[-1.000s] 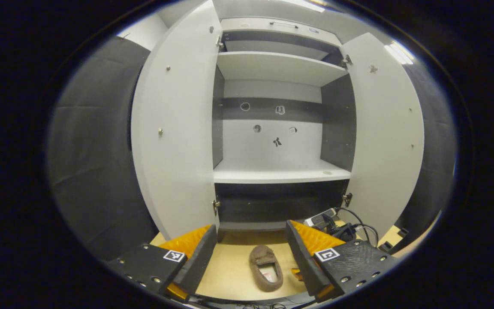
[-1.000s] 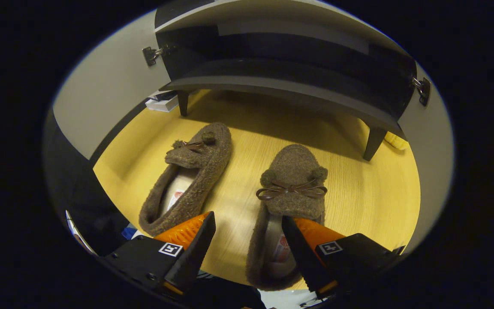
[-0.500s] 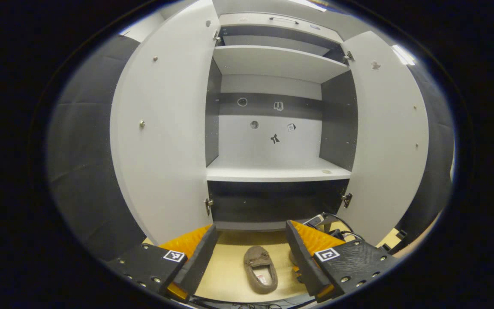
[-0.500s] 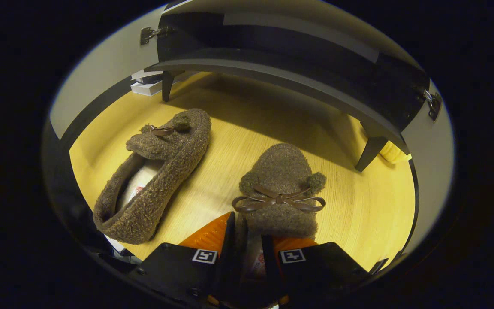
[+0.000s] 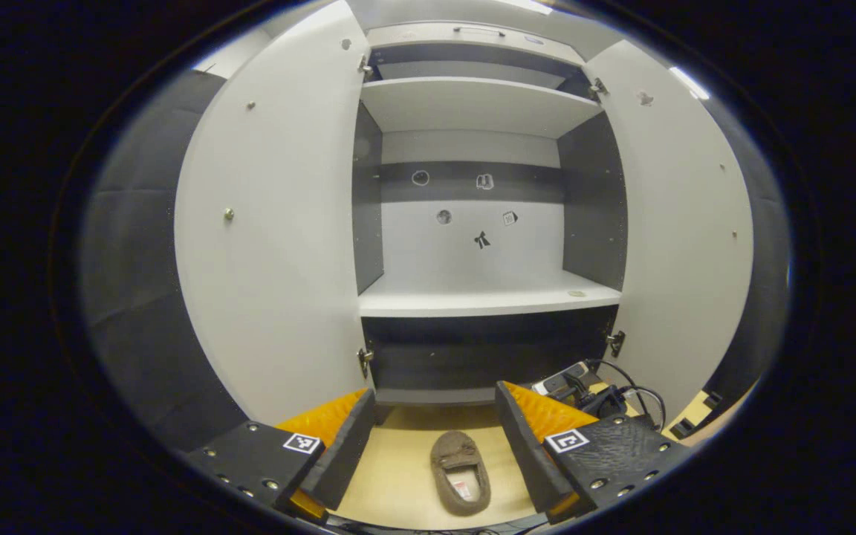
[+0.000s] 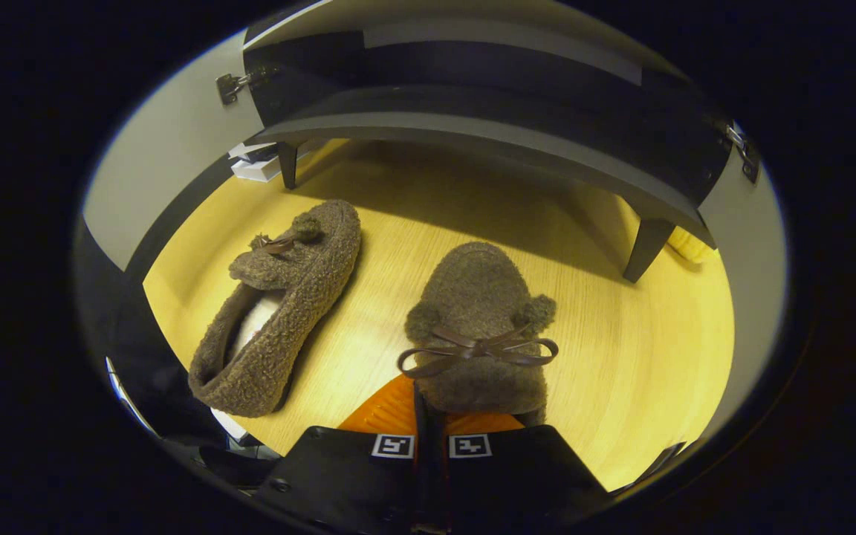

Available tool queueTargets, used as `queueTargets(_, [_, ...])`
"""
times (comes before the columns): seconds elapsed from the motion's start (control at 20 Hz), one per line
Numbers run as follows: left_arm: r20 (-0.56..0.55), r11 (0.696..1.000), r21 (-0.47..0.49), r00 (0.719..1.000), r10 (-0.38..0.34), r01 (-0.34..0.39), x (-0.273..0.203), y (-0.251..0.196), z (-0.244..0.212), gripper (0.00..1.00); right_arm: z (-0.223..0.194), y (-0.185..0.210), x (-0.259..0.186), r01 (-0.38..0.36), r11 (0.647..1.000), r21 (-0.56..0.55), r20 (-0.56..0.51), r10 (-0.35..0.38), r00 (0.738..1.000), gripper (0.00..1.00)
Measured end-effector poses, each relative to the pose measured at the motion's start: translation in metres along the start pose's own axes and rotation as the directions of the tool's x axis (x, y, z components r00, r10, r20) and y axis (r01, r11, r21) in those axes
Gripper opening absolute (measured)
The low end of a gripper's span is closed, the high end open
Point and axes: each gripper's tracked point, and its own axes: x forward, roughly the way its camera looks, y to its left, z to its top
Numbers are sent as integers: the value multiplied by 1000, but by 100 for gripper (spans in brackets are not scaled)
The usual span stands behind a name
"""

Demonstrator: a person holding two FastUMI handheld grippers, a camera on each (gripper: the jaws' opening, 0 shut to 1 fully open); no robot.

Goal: Grab one shoe with the right hand and put it into the shoe cabinet, grab the other shoe with the left hand and put it into the shoe cabinet; then close the right door with the right hand and the left door with the left hand.

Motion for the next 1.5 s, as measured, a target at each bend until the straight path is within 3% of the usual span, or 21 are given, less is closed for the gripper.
queueTargets(0.15, [-6,1000,-30,1000,5,-5,3,4,-6,93,7,3,-24,-47,998,39,23,46,999,0])
queueTargets(0.3, [6,999,-34,1000,7,-7,2,7,-5,93,22,-7,-42,-35,999,36,75,32,997,3])
queueTargets(0.4, [1,999,-40,1000,-14,14,5,1,-7,99,38,-10,-58,-32,999,34,118,28,993,3])
queueTargets(0.6, [-16,996,-65,998,-63,62,8,-12,-12,99,56,-5,-100,-75,996,38,160,68,985,3])
queueTargets(0.85, [-39,989,-108,994,-104,99,16,-18,-15,99,73,9,-158,-119,993,-23,200,122,972,3])
queueTargets(0.95, [-41,987,-121,993,-109,103,18,-17,-14,93,87,16,-177,-139,989,-40,224,145,964,3])
queueTargets(1.0, [-40,987,-121,993,-109,103,19,-16,-12,99,95,18,-186,-153,987,-40,239,159,958,3])
queueTargets(1.1, [-37,988,-118,994,-105,100,20,-14,-10,93,116,27,-206,-181,983,-40,277,185,943,2])
queueTargets(1.2, [-28,988,-117,995,-100,96,19,-13,-6,93,137,34,-223,-203,979,-34,319,203,926,2])
queueTargets(1.25, [-23,989,-115,995,-96,92,17,-13,-5,99,149,35,-231,-214,977,-28,343,210,916,2])
queueTargets(1.35, [-4,992,-103,997,-73,72,14,-9,1,93,173,35,-242,-232,973,-22,384,222,896,2])
queueTargets(1.5, [13,996,-79,999,-51,52,9,-4,6,93,212,30,-264,-257,966,0,465,228,855,3])
